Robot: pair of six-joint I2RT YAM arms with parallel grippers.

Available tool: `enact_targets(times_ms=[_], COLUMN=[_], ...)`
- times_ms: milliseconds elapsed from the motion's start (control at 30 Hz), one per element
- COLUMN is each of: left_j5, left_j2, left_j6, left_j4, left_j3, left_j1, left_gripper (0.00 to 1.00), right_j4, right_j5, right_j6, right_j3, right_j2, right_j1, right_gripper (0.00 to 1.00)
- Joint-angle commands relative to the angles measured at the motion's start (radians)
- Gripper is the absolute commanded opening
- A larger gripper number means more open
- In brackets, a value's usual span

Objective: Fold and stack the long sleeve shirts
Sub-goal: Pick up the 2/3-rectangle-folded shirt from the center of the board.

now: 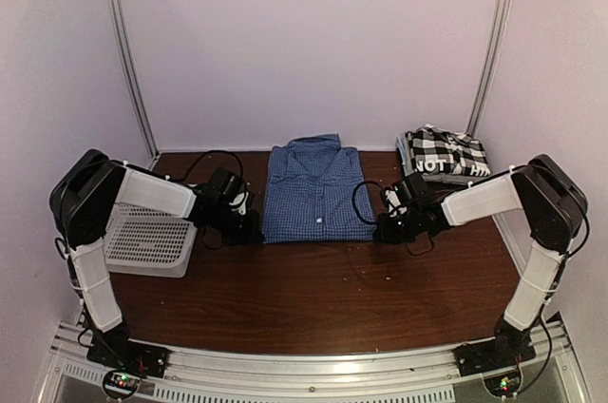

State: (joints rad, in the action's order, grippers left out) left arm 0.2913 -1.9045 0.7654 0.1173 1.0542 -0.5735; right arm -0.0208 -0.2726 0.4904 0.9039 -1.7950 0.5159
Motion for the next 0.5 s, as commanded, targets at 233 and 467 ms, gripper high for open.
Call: enact_targets(times_ms=[233, 467], left_j5=[-0.008, -0.049], left_j2=[0.200, 0.350], left_j6=[-0.022, 0.019], left_j4=[0.105, 0.155], left_j3=[-0.134, -0.256], left_j1=[-0.058, -0.157], left_gripper=[0.00, 0.00], right_j4=[-0.116, -0.194], right_j5=[0.028, 0.091], right_j6=[0.025, 0.114], right_j3=[-0.115, -0.247], right_j2=[0.249, 0.459], right_j1=[0.040, 0.171], right_gripper=[0.00, 0.00])
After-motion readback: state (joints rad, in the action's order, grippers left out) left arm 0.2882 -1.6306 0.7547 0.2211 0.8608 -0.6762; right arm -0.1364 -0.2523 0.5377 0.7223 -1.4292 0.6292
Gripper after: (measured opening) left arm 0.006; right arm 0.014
